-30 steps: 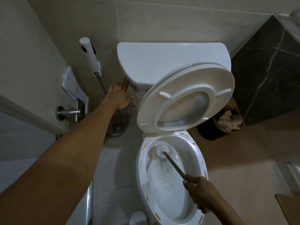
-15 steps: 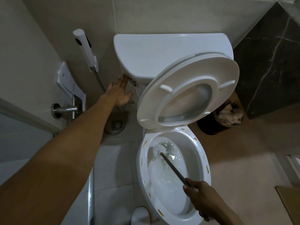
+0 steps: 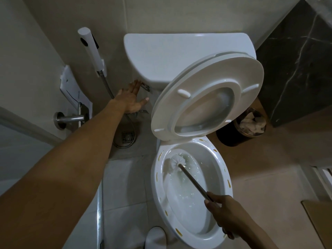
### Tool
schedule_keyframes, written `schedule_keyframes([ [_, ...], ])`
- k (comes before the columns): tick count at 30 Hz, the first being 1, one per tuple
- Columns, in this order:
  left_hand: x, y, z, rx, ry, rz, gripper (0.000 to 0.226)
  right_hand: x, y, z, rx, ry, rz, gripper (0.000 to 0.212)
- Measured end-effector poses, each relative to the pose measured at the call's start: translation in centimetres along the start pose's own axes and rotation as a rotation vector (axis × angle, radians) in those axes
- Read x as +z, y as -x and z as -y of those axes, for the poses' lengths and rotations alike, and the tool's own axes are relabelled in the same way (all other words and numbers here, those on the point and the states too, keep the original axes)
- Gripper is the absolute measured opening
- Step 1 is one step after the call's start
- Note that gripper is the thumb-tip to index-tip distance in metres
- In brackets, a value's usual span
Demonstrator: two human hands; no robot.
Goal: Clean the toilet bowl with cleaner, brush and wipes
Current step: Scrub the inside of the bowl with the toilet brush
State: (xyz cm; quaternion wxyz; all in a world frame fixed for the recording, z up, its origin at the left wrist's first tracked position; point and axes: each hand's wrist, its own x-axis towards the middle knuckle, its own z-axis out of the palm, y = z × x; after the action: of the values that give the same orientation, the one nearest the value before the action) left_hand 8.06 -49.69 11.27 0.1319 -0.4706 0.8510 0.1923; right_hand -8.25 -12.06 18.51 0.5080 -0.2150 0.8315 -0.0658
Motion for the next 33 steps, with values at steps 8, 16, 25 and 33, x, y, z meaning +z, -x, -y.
schedule_keyframes([
  [8,-0.1,0.0,0.2,0.007,0.002,0.000,0.080,0.3,0.0,-0.3,-0.011,0.047,0.004,0.044],
  [16,-0.1,-0.2,0.1,-0.011,-0.023,0.024,0.082,0.4,0.1,-0.1,-0.031,0.085,0.052,0.036],
  [25,-0.5,0.0,0.1,-0.007,-0.041,0.018,0.083,0.9,0.5,0.1,-0.014,0.071,0.089,0.041],
  [33,-0.7,-0.1,0.0,-0.010,-0.077,0.039,0.084,1.2,0.8,-0.4,-0.002,0.106,0.140,0.041],
])
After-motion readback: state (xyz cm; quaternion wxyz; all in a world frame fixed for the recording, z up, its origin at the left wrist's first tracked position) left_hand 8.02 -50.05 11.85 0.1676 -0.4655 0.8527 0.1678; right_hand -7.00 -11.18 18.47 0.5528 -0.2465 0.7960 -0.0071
